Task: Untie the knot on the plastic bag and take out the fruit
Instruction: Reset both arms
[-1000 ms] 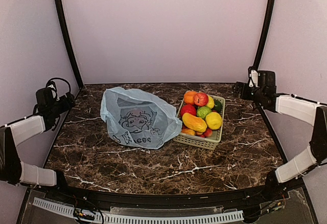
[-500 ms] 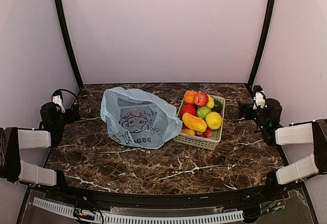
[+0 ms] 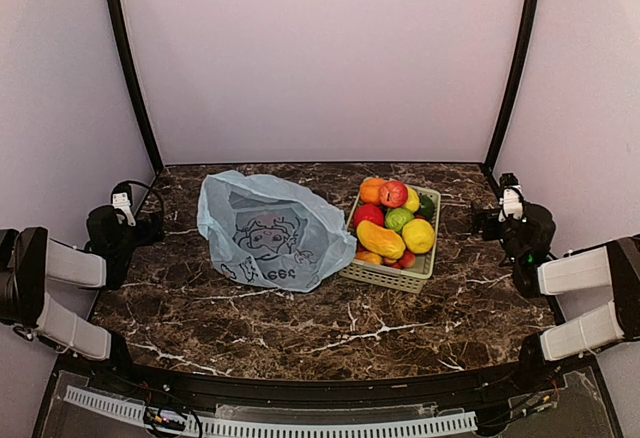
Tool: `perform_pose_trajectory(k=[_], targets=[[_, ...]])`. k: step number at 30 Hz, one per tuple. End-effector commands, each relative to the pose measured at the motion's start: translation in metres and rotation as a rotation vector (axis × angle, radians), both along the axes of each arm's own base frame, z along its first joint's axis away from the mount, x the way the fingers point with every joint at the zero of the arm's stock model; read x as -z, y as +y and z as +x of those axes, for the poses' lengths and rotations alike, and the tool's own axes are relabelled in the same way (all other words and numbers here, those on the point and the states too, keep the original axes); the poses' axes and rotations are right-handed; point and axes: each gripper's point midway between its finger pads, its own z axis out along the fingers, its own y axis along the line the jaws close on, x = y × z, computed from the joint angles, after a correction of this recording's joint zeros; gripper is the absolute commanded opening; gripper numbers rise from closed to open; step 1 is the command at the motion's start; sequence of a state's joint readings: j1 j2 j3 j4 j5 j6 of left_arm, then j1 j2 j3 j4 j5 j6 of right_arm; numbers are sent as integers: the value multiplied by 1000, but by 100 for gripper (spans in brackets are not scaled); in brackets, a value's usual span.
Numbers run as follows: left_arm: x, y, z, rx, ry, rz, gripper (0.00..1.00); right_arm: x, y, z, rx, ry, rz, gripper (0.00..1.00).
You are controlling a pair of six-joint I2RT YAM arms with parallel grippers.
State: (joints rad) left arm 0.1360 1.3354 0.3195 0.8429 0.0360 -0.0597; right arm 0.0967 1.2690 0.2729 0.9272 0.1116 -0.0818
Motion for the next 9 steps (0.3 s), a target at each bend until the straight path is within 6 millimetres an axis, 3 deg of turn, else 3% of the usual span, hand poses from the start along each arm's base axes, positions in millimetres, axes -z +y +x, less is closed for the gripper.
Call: perform_pose_trajectory(k=[1,9], targets=[[0,-2,-1,3,-15,3,99,-3,-6,1,29,-18,-9,99],[-1,2,-3,-17,-17,16,99,-2,-6,1,26,-18,-4,99]])
